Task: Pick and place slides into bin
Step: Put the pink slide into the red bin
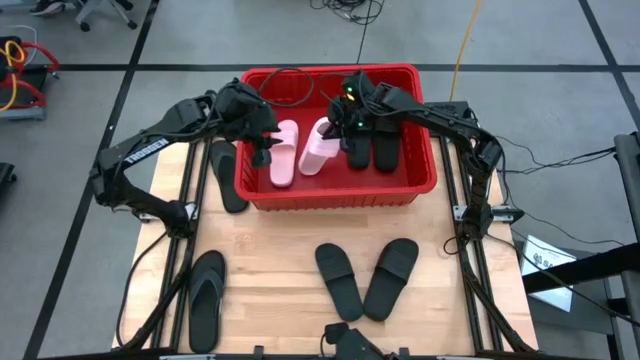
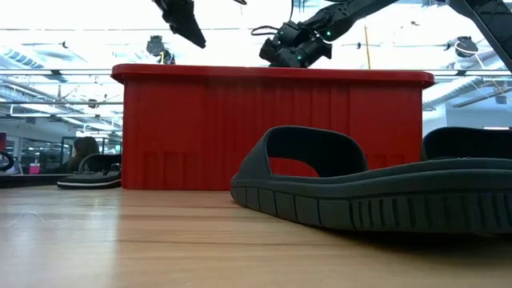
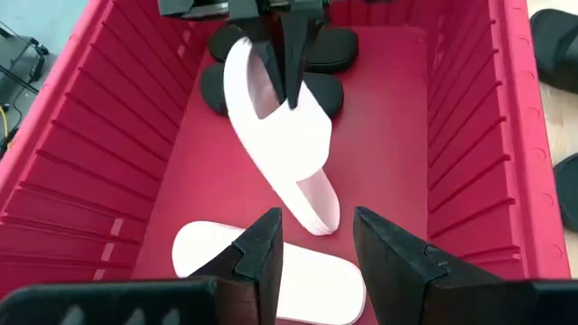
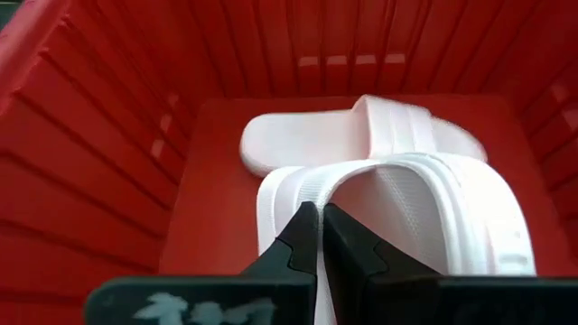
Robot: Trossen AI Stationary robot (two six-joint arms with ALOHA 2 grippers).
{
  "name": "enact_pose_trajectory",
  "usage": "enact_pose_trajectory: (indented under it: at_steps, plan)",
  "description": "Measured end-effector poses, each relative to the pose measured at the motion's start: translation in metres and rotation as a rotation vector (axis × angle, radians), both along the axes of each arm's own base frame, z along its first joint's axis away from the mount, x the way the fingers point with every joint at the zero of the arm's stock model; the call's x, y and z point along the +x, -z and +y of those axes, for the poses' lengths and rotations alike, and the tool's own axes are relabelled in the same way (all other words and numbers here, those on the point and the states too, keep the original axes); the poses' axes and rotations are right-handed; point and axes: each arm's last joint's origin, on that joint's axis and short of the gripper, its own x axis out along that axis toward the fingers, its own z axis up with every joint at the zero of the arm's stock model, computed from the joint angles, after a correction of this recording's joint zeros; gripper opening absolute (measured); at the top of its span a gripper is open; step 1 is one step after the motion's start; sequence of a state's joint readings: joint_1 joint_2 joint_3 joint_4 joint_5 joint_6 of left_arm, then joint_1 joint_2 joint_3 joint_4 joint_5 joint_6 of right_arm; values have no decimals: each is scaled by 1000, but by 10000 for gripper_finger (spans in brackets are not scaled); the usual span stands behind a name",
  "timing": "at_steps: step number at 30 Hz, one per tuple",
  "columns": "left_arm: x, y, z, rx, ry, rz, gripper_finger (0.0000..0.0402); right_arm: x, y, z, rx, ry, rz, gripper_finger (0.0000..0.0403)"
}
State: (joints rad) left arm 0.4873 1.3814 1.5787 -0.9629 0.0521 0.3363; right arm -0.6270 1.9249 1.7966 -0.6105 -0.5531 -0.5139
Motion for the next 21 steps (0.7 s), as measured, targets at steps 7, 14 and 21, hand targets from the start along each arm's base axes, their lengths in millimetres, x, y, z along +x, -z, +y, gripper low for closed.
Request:
enact_pose_trajectory:
  at_steps: [7,14,21]
  plan:
    - [0,-1,0,-17,-20,-15,134,4,3,-3,-54,-2,-45,1]
    - [0,-1,0,-21,-25,-16,134,5,3,-8,-199,86,-5,21]
    - [0,-1,0,-24,-27,-16,134,7,2,-7,-261,25,-19,48]
